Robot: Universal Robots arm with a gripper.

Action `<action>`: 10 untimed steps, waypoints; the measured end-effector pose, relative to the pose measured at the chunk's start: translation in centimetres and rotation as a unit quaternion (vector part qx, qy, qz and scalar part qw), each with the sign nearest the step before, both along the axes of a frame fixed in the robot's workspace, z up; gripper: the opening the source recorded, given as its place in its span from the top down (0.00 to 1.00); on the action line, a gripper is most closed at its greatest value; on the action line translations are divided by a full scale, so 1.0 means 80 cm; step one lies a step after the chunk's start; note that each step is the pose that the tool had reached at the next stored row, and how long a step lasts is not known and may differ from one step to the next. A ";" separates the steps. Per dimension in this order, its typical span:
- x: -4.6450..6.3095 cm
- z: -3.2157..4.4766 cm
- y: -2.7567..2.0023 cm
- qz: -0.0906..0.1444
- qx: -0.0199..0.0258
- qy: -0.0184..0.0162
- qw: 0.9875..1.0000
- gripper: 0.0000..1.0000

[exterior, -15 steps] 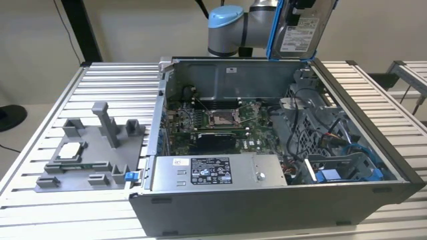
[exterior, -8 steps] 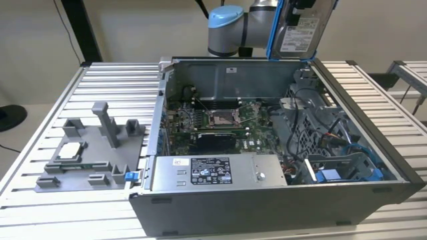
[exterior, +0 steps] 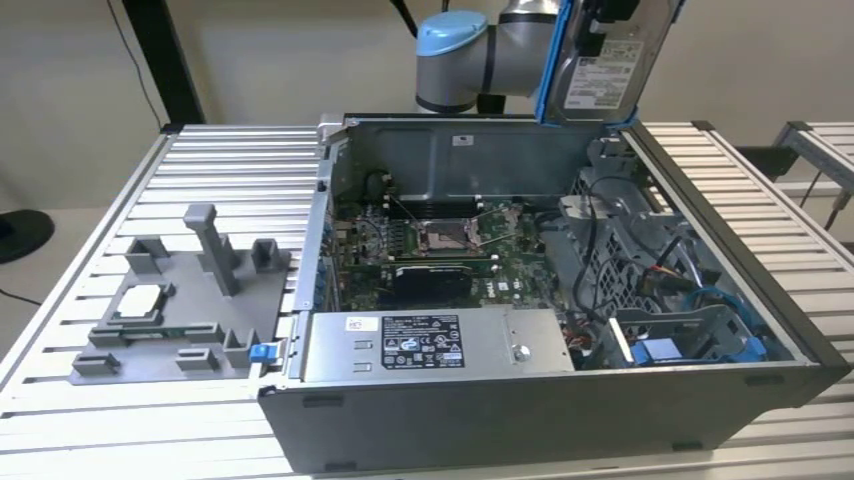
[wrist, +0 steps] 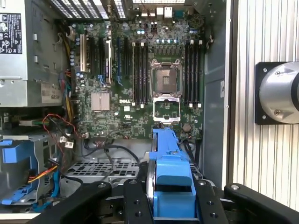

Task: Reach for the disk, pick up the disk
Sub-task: 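Pick up the disk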

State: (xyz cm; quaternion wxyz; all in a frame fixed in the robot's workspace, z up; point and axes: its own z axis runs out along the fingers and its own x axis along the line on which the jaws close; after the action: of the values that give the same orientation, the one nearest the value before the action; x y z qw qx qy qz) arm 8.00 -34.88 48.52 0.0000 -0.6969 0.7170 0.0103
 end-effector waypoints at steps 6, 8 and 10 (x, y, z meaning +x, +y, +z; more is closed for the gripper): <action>0.000 -0.0002 -0.0249 0.000 0.000 0.000 1.000 1.00; 0.000 -0.0002 -0.0331 0.000 0.000 0.000 1.000 1.00; 0.000 -0.0002 -0.0404 0.000 0.000 0.000 1.000 1.00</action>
State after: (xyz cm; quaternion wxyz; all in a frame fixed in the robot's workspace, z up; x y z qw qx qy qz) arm 7.99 -38.12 48.51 0.0002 -0.6969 0.7171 0.0105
